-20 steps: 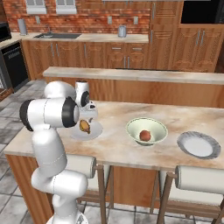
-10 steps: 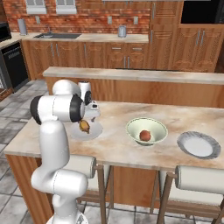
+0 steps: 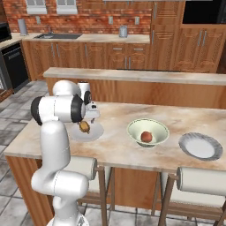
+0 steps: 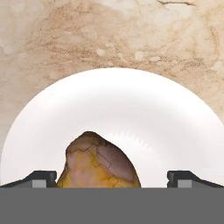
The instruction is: Pick the chicken drumstick and onion from their plates and place them in the bowl. Then put the bowl in the fridge.
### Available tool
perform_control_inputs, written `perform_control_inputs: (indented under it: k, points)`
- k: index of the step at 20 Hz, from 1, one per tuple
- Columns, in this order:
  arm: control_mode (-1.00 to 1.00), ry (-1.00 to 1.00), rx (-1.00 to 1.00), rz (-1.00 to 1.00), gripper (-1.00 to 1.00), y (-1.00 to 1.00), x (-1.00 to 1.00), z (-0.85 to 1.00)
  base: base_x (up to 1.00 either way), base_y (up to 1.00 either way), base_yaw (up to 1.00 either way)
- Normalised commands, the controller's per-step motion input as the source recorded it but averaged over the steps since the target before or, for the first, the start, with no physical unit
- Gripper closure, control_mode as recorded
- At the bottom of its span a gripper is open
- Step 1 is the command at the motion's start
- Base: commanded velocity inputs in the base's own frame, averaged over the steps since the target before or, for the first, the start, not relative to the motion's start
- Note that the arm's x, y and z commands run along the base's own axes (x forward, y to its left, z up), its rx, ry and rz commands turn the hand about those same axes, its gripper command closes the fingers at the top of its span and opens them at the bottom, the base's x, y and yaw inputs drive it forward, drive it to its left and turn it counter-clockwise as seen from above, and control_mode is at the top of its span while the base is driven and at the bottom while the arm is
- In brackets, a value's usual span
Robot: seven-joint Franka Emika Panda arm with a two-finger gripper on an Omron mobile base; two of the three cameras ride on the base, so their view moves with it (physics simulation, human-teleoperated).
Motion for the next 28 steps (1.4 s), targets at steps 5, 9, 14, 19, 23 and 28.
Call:
perform_control_inputs:
  k: [5, 9, 14, 19, 23, 28]
  points:
    - [-1.0, 0.0, 0.0, 0.0, -1.0, -0.08, -0.35, -0.04, 0.0, 0.0, 0.0]
    - [-1.0, -0.03, 0.0, 0.0, -1.0, -0.13, -0.33, -0.03, 0.0, 0.0, 0.0]
    - [-1.0, -0.04, 0.0, 0.0, -1.0, -0.05, -0.16, -0.12, 0.0, 0.0, 0.0]
    - [-1.0, -0.02, 0.0, 0.0, -1.0, 0.0, 0.17, -0.18, 0.0, 0.0, 0.0]
    - [-1.0, 0.0, 0.0, 0.03, -1.0, 0.0, 0.21, -0.13, 0.0, 0.0, 0.0]
    - [-1.0, 0.0, 0.0, 0.06, -1.0, 0.0, 0.02, -0.05, 0.0, 0.0, 0.0]
